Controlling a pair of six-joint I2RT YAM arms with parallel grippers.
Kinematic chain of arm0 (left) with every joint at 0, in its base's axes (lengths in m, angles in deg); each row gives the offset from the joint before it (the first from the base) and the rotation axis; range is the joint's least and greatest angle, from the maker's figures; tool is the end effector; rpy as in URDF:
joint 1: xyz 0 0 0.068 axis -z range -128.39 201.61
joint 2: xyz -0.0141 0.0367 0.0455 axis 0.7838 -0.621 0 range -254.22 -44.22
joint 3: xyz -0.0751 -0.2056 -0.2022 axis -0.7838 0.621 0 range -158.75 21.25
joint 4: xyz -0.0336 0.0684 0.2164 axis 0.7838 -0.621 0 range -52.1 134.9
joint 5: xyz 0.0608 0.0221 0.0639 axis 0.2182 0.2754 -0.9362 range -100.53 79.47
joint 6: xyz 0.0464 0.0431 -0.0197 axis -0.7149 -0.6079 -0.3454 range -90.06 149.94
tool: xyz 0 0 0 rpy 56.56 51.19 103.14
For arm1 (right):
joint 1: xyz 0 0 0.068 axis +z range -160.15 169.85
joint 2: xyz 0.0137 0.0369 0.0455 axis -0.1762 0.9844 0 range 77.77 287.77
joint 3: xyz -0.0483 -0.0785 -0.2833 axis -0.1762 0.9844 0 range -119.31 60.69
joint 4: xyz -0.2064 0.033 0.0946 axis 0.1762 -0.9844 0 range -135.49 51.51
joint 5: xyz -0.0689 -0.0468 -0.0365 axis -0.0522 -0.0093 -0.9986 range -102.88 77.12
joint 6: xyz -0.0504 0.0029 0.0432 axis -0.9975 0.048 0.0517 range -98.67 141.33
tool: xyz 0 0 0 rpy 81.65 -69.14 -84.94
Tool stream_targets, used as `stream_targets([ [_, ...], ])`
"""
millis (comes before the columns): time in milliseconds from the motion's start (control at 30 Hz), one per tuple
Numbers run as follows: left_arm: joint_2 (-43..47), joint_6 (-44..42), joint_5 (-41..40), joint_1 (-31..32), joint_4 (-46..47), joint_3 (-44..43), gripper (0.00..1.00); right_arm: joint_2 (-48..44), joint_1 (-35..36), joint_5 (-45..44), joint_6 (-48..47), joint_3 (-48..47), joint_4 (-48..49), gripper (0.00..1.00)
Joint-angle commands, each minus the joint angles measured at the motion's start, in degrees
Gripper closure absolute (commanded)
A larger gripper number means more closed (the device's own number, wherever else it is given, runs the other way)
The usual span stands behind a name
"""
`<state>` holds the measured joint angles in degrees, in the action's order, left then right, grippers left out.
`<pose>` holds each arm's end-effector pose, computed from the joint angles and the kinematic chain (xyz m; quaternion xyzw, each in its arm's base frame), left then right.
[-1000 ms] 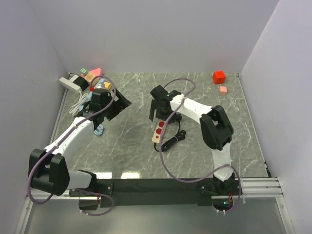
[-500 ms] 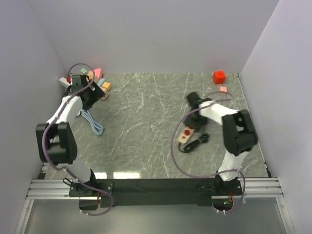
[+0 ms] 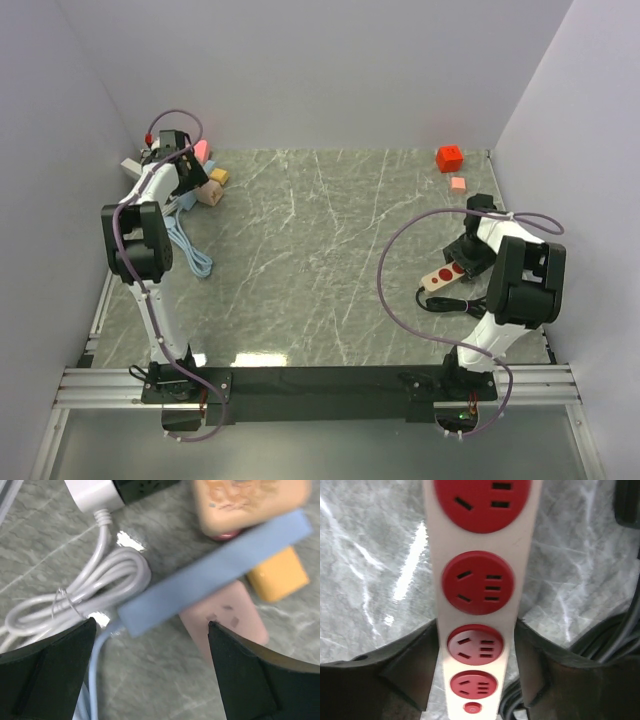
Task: Pull the plug off the socket
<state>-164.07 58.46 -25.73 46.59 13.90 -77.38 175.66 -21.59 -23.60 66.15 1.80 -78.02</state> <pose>0.4557 0.0538 0.2462 -0.3116 0.8856 0.0571 0.3397 0.2785 -0.0663 0.1916 0.4753 0.8692 -0.0604 0.1220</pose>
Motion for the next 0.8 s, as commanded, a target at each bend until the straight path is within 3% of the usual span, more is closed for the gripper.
stream_targets([
  [0, -2.75, -4.51, -4.57, -0.43, 0.75, -2.18, 0.01, -2.69, -2.0, 0.69, -0.26, -0.96, -1.52, 0.32],
  [100, -6.0, -6.44, -3.78, -0.61, 2.0, -1.83, 0.03, -5.6, -2.27, 3.68, -0.61, -1.4, -2.22, 0.28],
  [300, -5.14, -8.38, 3.85, -0.35, 9.37, 6.5, 0.28, -10.43, -2.27, 5.62, -1.75, -1.13, -3.62, 0.27],
  [400, -0.92, -8.74, 5.01, 1.4, 13.77, 13.89, 0.47, -11.93, -2.36, 6.67, -1.75, -1.57, -4.06, 0.27],
  [433, 0.4, -8.65, 4.83, 1.85, 14.21, 16.6, 0.65, -12.19, -2.44, 7.2, -1.75, -1.84, -4.07, 0.27],
  [533, 2.16, -7.86, 5.44, 2.9, 15.18, 21.62, 0.88, -13.24, -2.44, 10.54, -2.89, -3.85, -4.07, 0.27],
  [633, 4.09, -5.84, 8.41, 3.52, 16.23, 26.19, 0.99, -15.26, -2.44, 12.22, -4.74, -7.01, -5.02, 0.27],
  [767, 6.29, -5.31, 14.75, 4.75, 15.1, 28.93, 0.99, -17.73, -2.44, 11.86, -6.84, -10.88, -6.61, 0.27],
])
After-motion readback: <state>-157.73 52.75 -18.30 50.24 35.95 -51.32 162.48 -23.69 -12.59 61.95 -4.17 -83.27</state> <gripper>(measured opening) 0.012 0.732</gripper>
